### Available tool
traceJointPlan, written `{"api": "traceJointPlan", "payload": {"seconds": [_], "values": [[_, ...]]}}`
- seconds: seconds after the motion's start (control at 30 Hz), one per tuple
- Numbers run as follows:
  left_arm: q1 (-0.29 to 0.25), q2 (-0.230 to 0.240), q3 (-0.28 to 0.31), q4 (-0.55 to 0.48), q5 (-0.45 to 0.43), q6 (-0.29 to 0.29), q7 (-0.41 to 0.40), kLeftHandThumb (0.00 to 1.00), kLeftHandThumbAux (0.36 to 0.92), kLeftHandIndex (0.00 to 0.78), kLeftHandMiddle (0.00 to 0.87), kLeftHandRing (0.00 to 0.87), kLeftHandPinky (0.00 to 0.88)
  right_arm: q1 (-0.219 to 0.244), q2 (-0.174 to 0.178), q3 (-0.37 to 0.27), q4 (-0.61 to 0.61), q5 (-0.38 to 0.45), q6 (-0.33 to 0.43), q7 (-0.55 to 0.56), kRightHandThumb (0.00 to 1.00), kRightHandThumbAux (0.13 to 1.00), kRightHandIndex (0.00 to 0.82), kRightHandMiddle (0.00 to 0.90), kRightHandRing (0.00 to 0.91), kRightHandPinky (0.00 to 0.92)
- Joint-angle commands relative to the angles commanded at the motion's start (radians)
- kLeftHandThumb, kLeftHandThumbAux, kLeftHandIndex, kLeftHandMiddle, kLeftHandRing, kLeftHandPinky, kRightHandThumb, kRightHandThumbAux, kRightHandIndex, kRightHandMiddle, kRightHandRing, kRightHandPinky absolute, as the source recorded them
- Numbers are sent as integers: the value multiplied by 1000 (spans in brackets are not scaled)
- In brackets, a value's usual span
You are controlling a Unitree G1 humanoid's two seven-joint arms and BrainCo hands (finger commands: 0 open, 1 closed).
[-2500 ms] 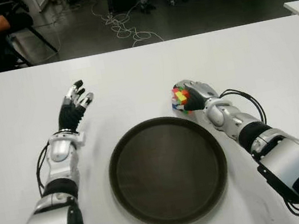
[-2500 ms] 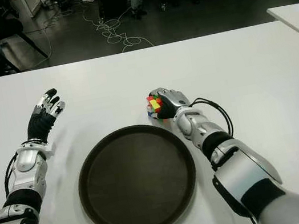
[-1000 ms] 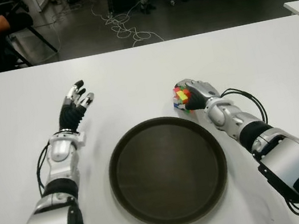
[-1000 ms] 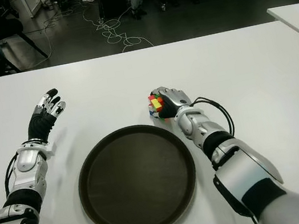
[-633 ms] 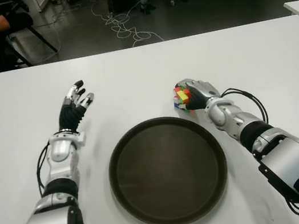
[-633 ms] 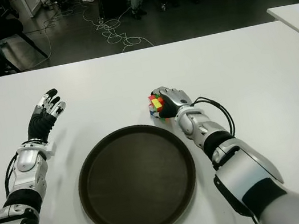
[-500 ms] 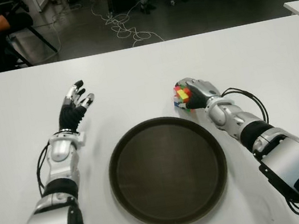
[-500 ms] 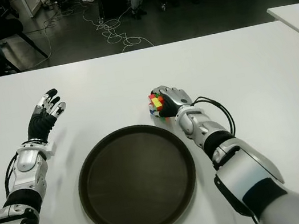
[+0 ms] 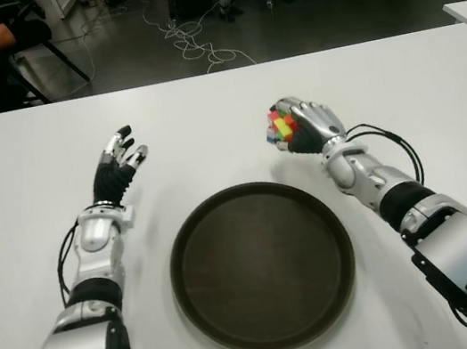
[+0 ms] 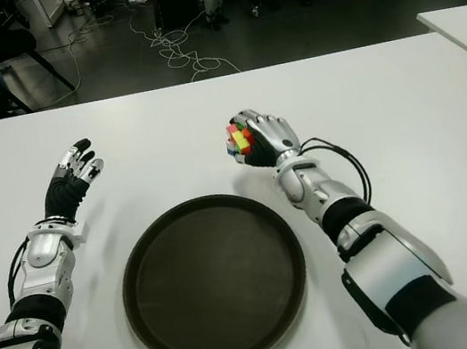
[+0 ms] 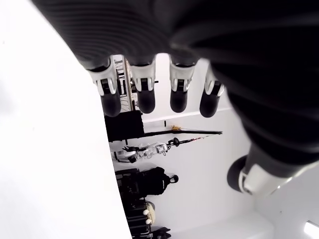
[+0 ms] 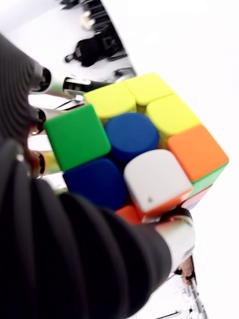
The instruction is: Pick up the Rubik's Cube and put it in the plate
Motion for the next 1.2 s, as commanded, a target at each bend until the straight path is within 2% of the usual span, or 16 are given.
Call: {"api": "traceJointPlan", "payload": {"seconds": [0.27, 0.73, 0.83, 0.93, 1.1, 1.17, 1.2], "values": [[0, 1, 2, 0, -1, -1, 4, 0, 579, 0, 21, 0, 0, 16, -30, 2, -68, -15, -22, -22, 685, 737, 420, 519, 532, 528], [0, 3, 1, -1, -1, 5, -2, 0, 585, 0, 9, 0, 0, 68, -91, -15, -247, -12, -34, 4, 685, 736, 420, 517, 532, 525], [0, 4, 0, -1, 0, 8, 0, 0, 574, 0, 5, 0, 0, 128, -121, -31, -415, -5, -9, 65, 686, 735, 421, 529, 538, 533], [-1, 4, 1, -1, 0, 7, 1, 0, 578, 0, 11, 0, 0, 186, -125, -36, -549, -4, 20, 123, 687, 734, 422, 555, 556, 549], [-1, 3, 2, -3, -1, 7, 5, 0, 576, 0, 15, 0, 0, 261, -114, -20, -677, -6, 35, 199, 688, 733, 423, 561, 559, 550], [-1, 3, 2, -3, -1, 7, 7, 0, 570, 0, 12, 0, 0, 281, -116, -12, -713, 3, 24, 247, 689, 733, 424, 557, 556, 546], [0, 3, 3, -3, -1, 5, 7, 0, 568, 0, 11, 0, 0, 293, -129, -2, -745, 22, 3, 307, 689, 733, 424, 556, 555, 545]]}}
